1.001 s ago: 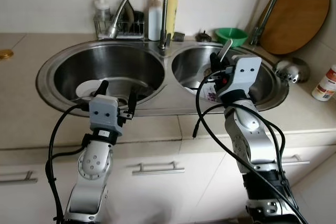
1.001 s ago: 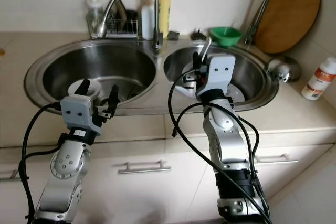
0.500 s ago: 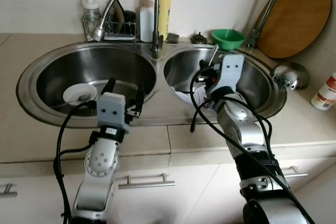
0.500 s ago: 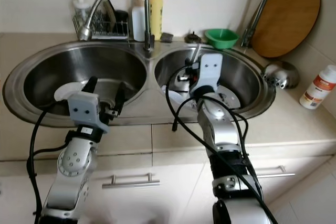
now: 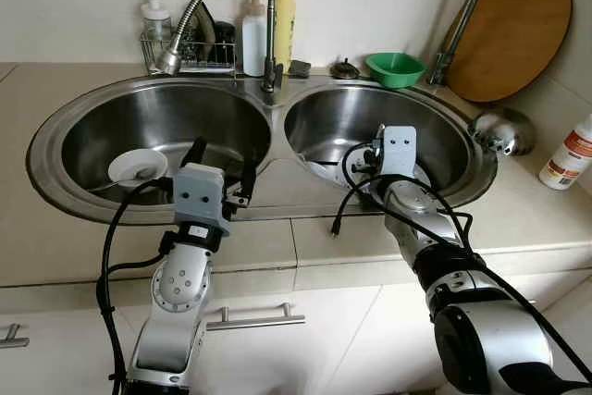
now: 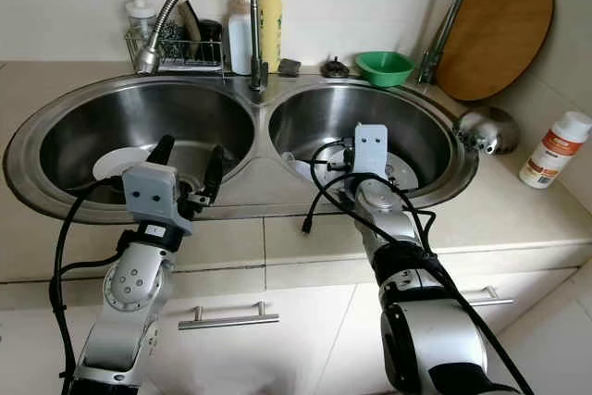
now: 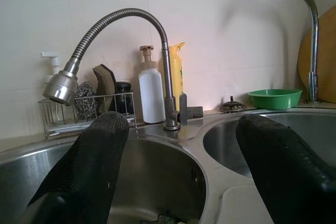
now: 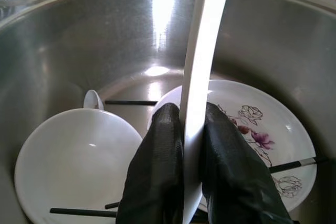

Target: Kitchen organization

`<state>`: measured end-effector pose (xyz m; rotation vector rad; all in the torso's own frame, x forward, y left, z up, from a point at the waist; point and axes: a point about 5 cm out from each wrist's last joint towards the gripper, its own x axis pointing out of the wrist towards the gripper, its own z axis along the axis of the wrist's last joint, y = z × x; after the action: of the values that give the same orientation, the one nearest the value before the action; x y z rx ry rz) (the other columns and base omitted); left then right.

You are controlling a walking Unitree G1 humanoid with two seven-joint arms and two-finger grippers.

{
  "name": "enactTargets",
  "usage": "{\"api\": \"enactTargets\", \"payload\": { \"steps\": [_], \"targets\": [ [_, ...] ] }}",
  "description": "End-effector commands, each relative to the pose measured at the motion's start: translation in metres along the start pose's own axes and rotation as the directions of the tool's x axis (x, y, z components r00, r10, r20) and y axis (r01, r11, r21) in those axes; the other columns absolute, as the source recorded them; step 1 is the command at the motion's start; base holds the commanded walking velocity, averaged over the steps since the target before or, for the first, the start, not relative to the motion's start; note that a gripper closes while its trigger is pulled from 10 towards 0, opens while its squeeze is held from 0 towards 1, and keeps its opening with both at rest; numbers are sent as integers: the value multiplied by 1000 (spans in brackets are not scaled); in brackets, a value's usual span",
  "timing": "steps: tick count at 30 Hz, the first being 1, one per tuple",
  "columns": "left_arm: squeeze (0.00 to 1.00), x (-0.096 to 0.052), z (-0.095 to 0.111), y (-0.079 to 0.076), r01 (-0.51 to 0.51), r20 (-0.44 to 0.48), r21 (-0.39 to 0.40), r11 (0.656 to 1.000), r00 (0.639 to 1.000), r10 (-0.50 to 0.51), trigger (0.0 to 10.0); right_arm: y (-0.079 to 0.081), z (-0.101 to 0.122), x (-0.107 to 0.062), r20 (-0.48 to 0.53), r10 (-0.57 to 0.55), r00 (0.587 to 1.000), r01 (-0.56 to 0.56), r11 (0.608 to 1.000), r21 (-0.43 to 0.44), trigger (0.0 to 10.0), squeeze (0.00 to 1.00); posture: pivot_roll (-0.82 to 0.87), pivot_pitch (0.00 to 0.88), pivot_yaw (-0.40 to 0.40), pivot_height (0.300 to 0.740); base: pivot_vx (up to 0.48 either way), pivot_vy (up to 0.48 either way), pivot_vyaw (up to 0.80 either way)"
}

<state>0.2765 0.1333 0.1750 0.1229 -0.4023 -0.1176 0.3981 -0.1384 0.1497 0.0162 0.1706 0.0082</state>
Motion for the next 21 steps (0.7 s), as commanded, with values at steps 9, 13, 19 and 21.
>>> {"api": "enactTargets", "payload": {
  "steps": [9,13,19,21],
  "targets": [
    [0,0,4,-5,20,15,-1,1000,1000,-20,10000,-4,17,2,111,-20,994,16,999,37,10000,1000,82,0,-76,740,0,0,0],
    [0,0,4,-6,25,12,-6,1000,1000,-25,10000,-3,25,1,176,-16,984,6,998,59,10000,1000,76,0,-73,740,0,0,0],
    [0,0,4,-7,26,8,-13,1000,1000,-26,10000,-5,25,-1,197,-22,980,5,996,86,10000,1000,75,0,-75,740,0,0,0],
    [0,-1,4,-7,27,7,-13,1000,1000,-27,10000,-5,26,-2,210,-17,978,-4,995,99,10000,1000,76,0,-78,740,0,0,0]
  ]
}}
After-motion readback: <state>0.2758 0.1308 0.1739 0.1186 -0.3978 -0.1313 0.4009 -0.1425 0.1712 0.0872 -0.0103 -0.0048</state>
